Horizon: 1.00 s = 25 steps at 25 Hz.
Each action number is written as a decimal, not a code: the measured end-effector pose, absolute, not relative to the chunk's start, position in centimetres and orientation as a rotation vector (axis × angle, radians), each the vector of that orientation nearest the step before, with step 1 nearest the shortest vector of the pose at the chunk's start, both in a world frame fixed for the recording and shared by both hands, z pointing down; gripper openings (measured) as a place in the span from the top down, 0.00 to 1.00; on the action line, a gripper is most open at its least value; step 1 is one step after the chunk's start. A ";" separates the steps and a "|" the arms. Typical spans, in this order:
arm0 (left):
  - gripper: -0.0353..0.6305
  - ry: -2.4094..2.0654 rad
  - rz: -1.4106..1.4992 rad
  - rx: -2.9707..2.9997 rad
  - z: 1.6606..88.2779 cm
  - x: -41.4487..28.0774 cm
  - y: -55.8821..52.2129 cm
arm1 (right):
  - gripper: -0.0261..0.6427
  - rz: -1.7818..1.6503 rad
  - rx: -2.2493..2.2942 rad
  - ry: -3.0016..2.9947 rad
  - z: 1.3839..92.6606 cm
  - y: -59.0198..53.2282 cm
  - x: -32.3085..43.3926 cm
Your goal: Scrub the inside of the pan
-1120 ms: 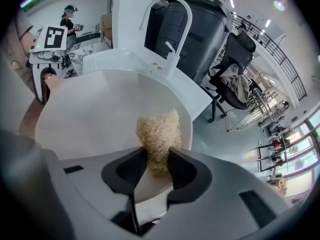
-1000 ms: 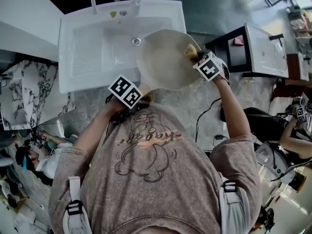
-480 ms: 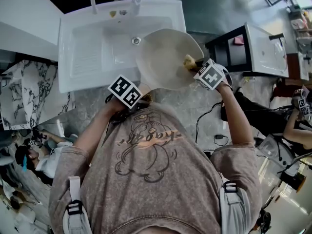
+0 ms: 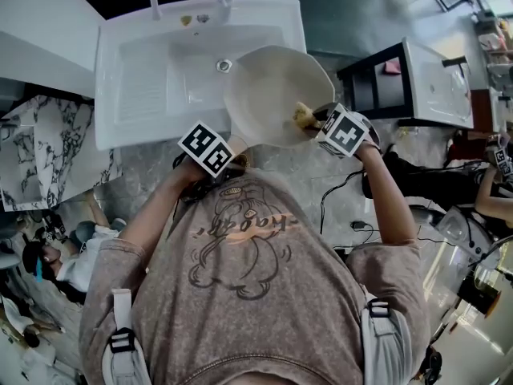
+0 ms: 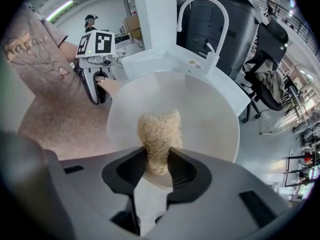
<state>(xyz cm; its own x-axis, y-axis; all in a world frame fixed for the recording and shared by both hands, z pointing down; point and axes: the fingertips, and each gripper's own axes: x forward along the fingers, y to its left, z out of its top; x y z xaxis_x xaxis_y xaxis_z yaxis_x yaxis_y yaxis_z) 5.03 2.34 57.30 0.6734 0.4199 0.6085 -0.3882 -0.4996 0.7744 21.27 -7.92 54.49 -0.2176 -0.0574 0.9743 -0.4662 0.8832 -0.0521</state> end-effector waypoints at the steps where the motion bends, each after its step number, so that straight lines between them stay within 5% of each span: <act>1: 0.83 0.025 0.976 1.852 57.3 5.0 2.4 | 0.75 0.395 0.383 -1.771 54.5 -7.7 20.8; 25: 0.84 0.046 0.995 1.846 57.5 5.0 3.1 | 0.75 0.302 0.057 -1.863 57.7 -6.9 8.1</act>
